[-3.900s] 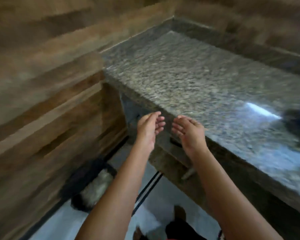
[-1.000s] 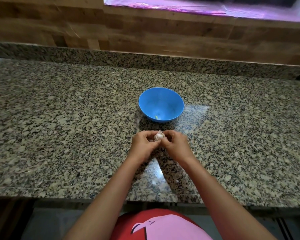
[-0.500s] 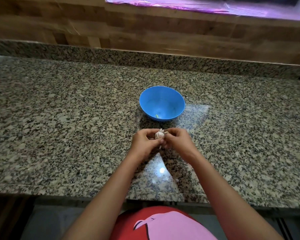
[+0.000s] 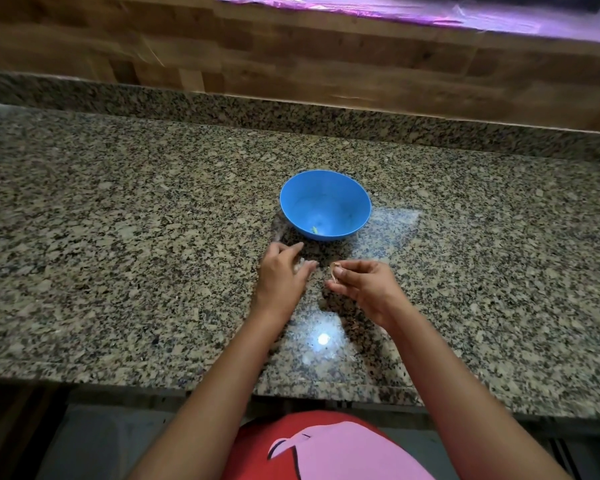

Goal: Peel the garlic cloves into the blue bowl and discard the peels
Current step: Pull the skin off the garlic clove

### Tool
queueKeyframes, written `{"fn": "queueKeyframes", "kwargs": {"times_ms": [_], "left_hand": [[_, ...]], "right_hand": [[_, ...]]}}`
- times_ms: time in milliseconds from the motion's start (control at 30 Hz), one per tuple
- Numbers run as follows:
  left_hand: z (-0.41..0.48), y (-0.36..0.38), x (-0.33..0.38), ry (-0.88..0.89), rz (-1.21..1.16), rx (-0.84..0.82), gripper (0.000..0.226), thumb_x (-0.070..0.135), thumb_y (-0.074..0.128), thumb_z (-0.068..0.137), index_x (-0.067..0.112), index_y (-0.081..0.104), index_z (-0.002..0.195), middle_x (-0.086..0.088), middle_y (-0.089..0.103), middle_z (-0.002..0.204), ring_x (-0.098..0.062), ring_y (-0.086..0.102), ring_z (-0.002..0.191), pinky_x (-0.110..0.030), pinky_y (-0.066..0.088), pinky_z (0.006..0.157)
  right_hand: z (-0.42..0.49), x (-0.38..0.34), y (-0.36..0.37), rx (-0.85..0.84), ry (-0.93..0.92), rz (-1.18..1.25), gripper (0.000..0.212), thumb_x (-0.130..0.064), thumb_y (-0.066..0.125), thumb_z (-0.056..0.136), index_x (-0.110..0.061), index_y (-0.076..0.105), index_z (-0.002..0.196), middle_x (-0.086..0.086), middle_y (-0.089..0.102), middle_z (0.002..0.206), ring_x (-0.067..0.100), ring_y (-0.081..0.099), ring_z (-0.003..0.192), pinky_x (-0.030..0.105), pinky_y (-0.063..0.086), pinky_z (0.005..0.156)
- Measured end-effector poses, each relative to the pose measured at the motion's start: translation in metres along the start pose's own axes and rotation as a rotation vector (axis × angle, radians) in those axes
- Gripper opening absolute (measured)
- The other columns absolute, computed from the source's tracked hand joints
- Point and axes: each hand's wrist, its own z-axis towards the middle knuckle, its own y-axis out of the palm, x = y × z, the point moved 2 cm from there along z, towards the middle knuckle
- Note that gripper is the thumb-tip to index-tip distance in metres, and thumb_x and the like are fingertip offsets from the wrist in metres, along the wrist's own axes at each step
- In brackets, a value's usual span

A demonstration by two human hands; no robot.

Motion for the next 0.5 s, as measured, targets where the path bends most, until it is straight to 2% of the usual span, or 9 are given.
{"fn": "queueKeyframes", "kwargs": {"times_ms": [33, 100, 167, 233, 300, 400, 500], "left_hand": [[0.0, 0.001, 0.002, -0.008, -0.092, -0.013, 0.043, 0.029, 0.065, 0.087, 0.013, 0.057, 0.126, -0.003, 0.054, 0.111, -0.006, 0.054, 0.086, -0.006, 0.045, 0.068], [0.001, 0.006, 0.003, -0.089, -0.339, -0.119, 0.029, 0.028, 0.069, 0.083, 0.015, 0.067, 0.109, 0.0, 0.065, 0.099, -0.01, 0.062, 0.086, -0.013, 0.048, 0.07], [-0.001, 0.011, 0.005, -0.163, -0.539, -0.192, 0.012, 0.021, 0.071, 0.082, 0.016, 0.07, 0.093, 0.0, 0.07, 0.087, -0.014, 0.065, 0.082, -0.022, 0.052, 0.071], [-0.003, 0.014, 0.006, -0.178, -0.65, -0.172, 0.002, 0.014, 0.069, 0.083, 0.016, 0.069, 0.083, -0.001, 0.07, 0.079, -0.014, 0.066, 0.074, -0.022, 0.053, 0.066], [-0.005, 0.018, 0.004, -0.181, -0.683, -0.114, 0.006, 0.013, 0.068, 0.084, 0.017, 0.069, 0.08, -0.002, 0.071, 0.079, -0.015, 0.067, 0.074, -0.025, 0.055, 0.066], [-0.007, 0.023, 0.001, -0.194, -0.643, -0.051, 0.007, 0.014, 0.067, 0.085, 0.019, 0.069, 0.08, -0.004, 0.071, 0.085, -0.02, 0.068, 0.082, -0.031, 0.058, 0.07], [-0.01, 0.025, 0.0, -0.181, -0.608, -0.03, 0.006, 0.009, 0.065, 0.086, 0.013, 0.069, 0.082, -0.004, 0.07, 0.085, -0.014, 0.067, 0.078, -0.019, 0.055, 0.064]], "right_hand": [[-0.001, 0.0, 0.0, -0.001, -0.015, -0.009, 0.006, 0.01, 0.059, 0.082, 0.009, 0.06, 0.088, 0.016, 0.065, 0.084, 0.024, 0.067, 0.068, 0.027, 0.059, 0.067], [-0.005, -0.001, 0.001, -0.001, -0.055, -0.075, 0.012, 0.008, 0.063, 0.08, 0.011, 0.061, 0.091, 0.019, 0.067, 0.084, 0.023, 0.067, 0.065, 0.025, 0.058, 0.063], [-0.009, -0.002, 0.004, 0.007, -0.09, -0.143, 0.014, 0.007, 0.066, 0.079, 0.012, 0.063, 0.092, 0.02, 0.068, 0.082, 0.023, 0.065, 0.062, 0.024, 0.057, 0.06], [-0.011, -0.002, 0.007, 0.008, -0.092, -0.131, 0.013, 0.008, 0.064, 0.08, 0.013, 0.063, 0.092, 0.019, 0.067, 0.078, 0.02, 0.063, 0.058, 0.022, 0.056, 0.057], [-0.011, -0.002, 0.01, 0.013, -0.064, -0.084, 0.011, 0.011, 0.061, 0.081, 0.015, 0.06, 0.091, 0.016, 0.064, 0.072, 0.015, 0.062, 0.053, 0.019, 0.055, 0.053], [-0.01, 0.0, 0.016, 0.039, -0.023, -0.043, 0.006, 0.015, 0.057, 0.083, 0.009, 0.058, 0.081, 0.013, 0.062, 0.069, 0.011, 0.061, 0.048, 0.017, 0.052, 0.049], [-0.008, 0.003, 0.018, 0.062, 0.009, -0.049, 0.011, 0.015, 0.056, 0.083, 0.006, 0.057, 0.077, 0.012, 0.061, 0.069, 0.012, 0.06, 0.048, 0.018, 0.052, 0.047]]}}
